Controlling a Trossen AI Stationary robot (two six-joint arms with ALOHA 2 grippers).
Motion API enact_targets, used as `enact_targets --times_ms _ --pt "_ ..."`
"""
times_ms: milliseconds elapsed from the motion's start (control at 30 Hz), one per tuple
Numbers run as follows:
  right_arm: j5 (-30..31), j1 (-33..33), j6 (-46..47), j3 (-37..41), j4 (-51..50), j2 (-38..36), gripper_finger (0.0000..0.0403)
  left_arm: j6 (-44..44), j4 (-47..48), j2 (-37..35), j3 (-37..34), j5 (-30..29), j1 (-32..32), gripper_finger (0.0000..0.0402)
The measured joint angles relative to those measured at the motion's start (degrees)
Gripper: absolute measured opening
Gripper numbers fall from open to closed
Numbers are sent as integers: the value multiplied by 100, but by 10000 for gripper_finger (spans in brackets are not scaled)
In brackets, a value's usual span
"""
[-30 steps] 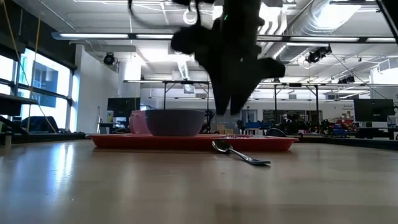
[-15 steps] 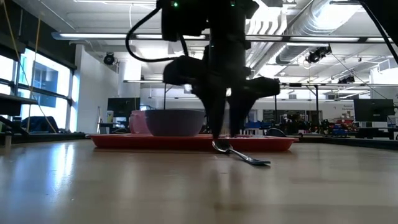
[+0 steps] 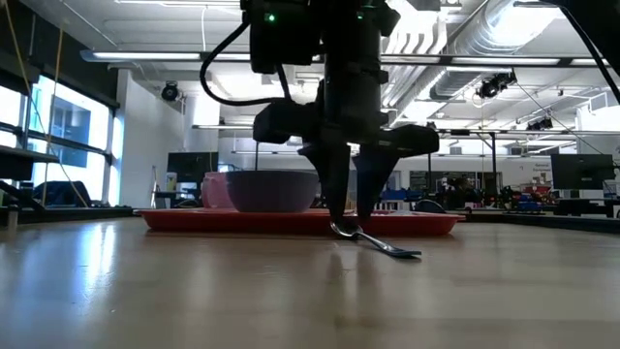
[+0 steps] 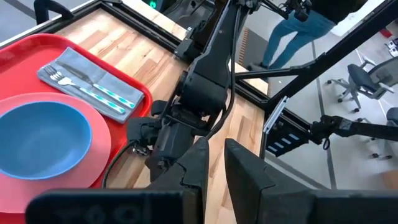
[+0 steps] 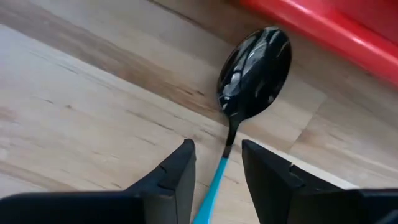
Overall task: Set up tray
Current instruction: Put the blue spoon on the gray napkin to the right of the blue knife
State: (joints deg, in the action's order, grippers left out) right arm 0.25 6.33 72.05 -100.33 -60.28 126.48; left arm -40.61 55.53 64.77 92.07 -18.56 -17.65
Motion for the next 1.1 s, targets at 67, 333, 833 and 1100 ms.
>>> enact_targets --times_ms 67,333,833,1100 --pt "14 4 3 2 -34 0 123 -17 0 0 0 2 0 88" --pt "-278 8 252 522 340 -40 124 -17 -2 0 0 10 0 88" --pt "-230 44 402 557 537 -48 124 -17 -3 0 0 43 0 88" --pt "-229 13 400 557 559 -48 123 -17 -4 0 0 46 -2 88"
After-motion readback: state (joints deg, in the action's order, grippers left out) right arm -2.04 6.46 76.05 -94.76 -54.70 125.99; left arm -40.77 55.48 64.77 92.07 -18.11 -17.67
